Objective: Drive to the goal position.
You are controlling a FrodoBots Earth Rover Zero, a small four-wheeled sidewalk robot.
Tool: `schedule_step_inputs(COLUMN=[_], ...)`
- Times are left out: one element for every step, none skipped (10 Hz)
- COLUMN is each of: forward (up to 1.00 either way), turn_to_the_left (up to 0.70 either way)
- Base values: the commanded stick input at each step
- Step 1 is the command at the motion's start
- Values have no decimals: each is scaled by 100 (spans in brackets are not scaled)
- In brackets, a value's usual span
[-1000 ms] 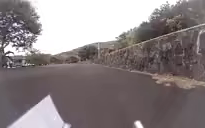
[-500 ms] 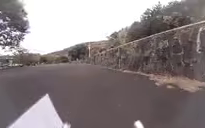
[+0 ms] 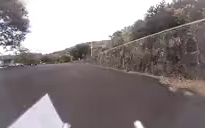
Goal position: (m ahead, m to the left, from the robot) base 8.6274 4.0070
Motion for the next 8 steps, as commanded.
schedule_step_inputs(forward=[100, 100, 100, 100, 100, 100, 100, 100], turn_to_the_left=[0, 0, 0, 0, 0, 0, 0, 0])
